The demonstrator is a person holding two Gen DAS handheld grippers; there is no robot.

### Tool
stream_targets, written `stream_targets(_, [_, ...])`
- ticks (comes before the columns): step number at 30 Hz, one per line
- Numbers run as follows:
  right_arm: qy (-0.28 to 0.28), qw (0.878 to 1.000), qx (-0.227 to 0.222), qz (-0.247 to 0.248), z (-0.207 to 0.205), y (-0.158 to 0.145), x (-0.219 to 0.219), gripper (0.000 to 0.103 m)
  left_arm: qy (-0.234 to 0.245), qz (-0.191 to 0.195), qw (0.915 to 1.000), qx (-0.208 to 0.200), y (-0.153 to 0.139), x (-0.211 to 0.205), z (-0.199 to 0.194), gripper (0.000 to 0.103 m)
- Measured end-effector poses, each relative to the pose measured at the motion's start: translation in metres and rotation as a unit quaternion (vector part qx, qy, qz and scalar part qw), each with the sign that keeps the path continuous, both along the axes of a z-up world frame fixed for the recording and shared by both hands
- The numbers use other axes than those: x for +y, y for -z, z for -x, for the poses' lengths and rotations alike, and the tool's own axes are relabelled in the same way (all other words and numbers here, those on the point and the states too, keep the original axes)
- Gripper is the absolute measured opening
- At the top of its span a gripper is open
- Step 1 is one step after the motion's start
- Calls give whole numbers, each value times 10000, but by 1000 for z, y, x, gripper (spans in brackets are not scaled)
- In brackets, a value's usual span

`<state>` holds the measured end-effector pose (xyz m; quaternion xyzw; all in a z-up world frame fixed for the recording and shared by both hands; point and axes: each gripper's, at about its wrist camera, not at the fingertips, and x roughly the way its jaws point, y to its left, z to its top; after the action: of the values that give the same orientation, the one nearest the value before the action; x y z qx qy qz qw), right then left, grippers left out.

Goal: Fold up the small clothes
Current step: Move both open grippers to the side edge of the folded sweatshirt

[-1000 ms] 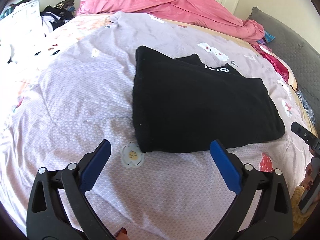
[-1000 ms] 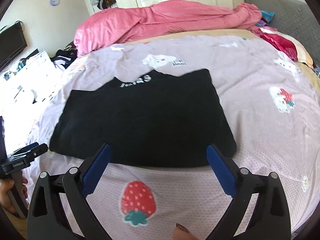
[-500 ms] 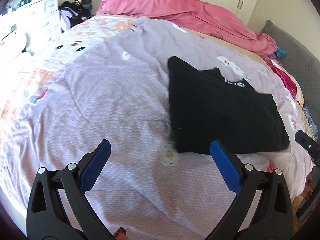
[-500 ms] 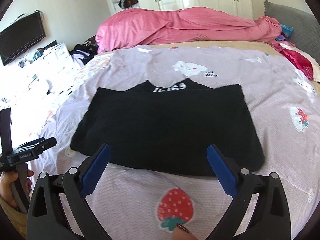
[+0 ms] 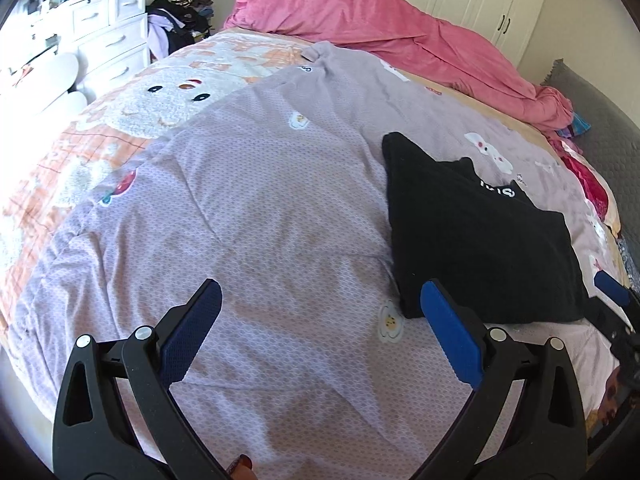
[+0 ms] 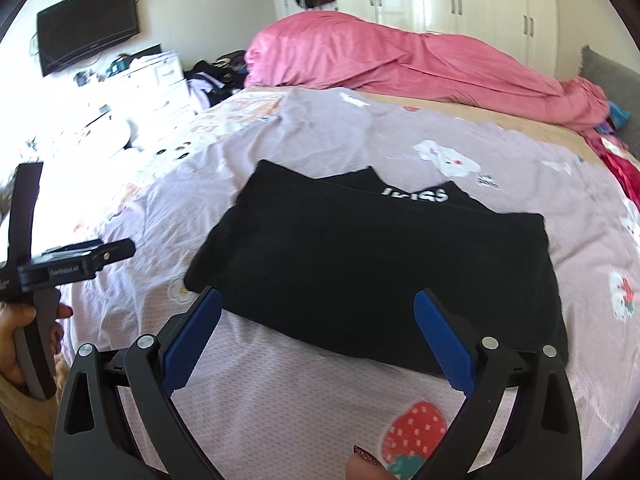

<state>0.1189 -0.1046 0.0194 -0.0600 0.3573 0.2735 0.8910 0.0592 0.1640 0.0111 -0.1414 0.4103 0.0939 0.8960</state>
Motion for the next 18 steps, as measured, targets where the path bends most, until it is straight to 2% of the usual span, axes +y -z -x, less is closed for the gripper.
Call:
stream_targets(8, [-347,9992,2,205,6,11,31,99,-138,50,9999,33,3,13,-6,93])
stream_targets(18, [-547,9953,-72,791,7,47,66,99,-156,43,9999,-6,0,20,-31,93])
